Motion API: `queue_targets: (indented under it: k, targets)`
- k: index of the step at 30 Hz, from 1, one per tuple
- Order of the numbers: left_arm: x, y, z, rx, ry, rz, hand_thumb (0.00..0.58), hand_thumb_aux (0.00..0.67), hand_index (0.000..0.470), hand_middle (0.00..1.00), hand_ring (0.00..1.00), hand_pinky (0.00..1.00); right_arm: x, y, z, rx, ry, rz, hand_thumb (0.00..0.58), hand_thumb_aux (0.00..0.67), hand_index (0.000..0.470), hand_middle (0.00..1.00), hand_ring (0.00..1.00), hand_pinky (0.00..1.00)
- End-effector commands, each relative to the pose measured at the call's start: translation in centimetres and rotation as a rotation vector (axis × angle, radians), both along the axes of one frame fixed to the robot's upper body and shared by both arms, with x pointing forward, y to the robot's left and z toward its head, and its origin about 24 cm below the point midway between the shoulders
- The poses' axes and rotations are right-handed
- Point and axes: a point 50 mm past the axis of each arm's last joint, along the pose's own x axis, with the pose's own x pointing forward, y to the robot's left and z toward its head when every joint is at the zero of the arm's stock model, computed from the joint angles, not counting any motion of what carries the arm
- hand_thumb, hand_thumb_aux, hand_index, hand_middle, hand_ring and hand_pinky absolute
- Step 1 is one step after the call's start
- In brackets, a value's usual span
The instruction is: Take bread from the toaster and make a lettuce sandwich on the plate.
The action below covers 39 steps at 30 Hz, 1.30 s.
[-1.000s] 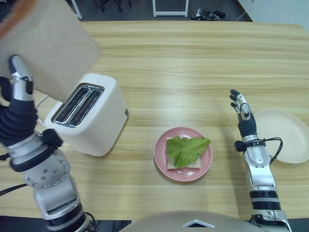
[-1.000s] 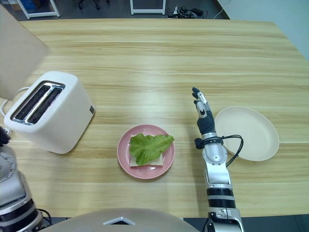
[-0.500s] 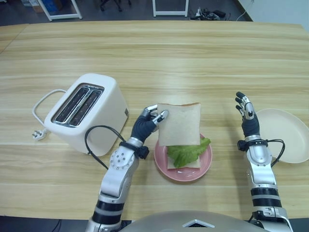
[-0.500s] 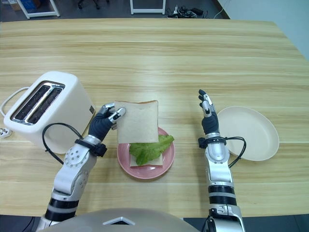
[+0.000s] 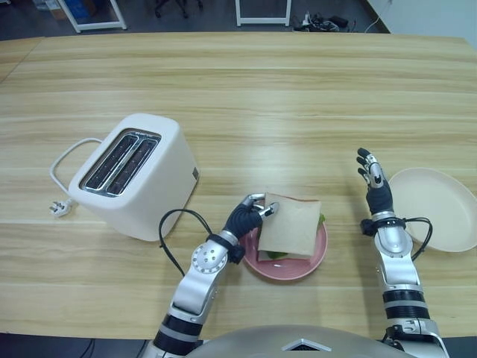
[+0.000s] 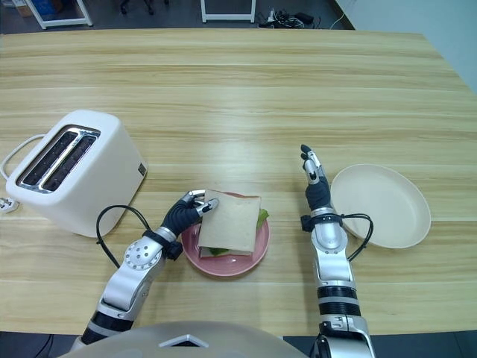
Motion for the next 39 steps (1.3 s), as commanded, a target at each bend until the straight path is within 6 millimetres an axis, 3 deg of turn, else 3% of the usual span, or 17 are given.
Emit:
queue_targets:
  k: [1, 6, 11, 14, 20, 27, 30, 33, 34, 35, 39]
  targets:
    - [-0.2, 0.7, -0.7, 0.059, 0.017, 0.019, 0.580, 0.670, 0.470, 1.00, 1.00, 1.00, -0.3, 0.1, -0.4, -0.011, 0.016, 0.003, 0.000, 0.000, 0.000, 0.00, 0.00, 0.00]
    - [0.0, 1.2, -2.4, 0.188, 0.025, 0.047, 0.580, 0.670, 0.470, 1.00, 1.00, 1.00, -1.7, 1.8, 1.0, -0.164, -0.083, 0.096, 0.000, 0.000, 0.000, 0.00, 0.00, 0.00]
    - [-0.3, 1.2, -3.1, 0.304, -0.015, 0.038, 0.580, 0.670, 0.470, 1.00, 1.00, 1.00, -5.9, 5.2, 4.2, -0.510, -0.399, 0.281, 0.000, 0.000, 0.000, 0.00, 0.00, 0.00]
    - [-0.4, 1.4, -3.2, 0.360, -0.040, 0.049, 0.580, 0.670, 0.470, 1.00, 1.00, 1.00, -9.1, 7.6, 4.9, -0.715, -0.564, 0.446, 0.000, 0.000, 0.000, 0.00, 0.00, 0.00]
    - [-0.3, 1.8, -3.0, 0.397, -0.060, 0.073, 0.580, 0.670, 0.470, 1.00, 1.00, 1.00, -11.8, 10.3, 0.8, -0.946, -0.541, 0.724, 0.000, 0.000, 0.000, 0.00, 0.00, 0.00]
    - [-0.4, 1.8, -2.8, 0.404, -0.065, 0.072, 0.580, 0.670, 0.470, 1.00, 1.00, 1.00, -11.9, 9.8, -6.0, -1.190, -0.253, 0.915, 0.000, 0.000, 0.000, 0.00, 0.00, 0.00]
    - [-0.5, 1.8, -2.8, 0.408, -0.065, 0.073, 0.580, 0.670, 0.470, 1.00, 1.00, 1.00, -12.0, 9.4, -7.6, -1.224, -0.110, 0.989, 0.000, 0.000, 0.000, 0.00, 0.00, 0.00]
    - [-0.5, 1.8, -2.5, 0.422, -0.095, 0.065, 0.580, 0.670, 0.470, 1.00, 1.00, 1.00, -12.4, 9.6, -8.1, -1.139, 0.000, 1.048, 0.000, 0.000, 0.000, 0.00, 0.00, 0.00]
    - [-0.4, 1.7, -2.1, 0.442, -0.133, 0.066, 0.557, 0.536, 0.376, 1.00, 1.00, 1.00, -12.7, 9.8, -8.1, -1.075, 0.031, 1.071, 0.000, 0.000, 0.000, 0.00, 0.00, 0.00]
    - [-0.2, 1.9, -1.4, 0.496, -0.214, 0.094, 0.000, 0.000, 0.000, 0.00, 0.00, 0.00, -13.1, 10.1, -8.2, -1.012, 0.063, 1.099, 0.000, 0.000, 0.000, 0.00, 0.00, 0.00]
    - [0.9, 3.4, 1.9, 0.912, -0.669, 0.276, 0.000, 0.000, 0.000, 0.00, 0.00, 0.00, -14.0, 10.3, -9.1, -0.897, 0.183, 1.164, 0.000, 0.000, 0.000, 0.00, 0.00, 0.00]
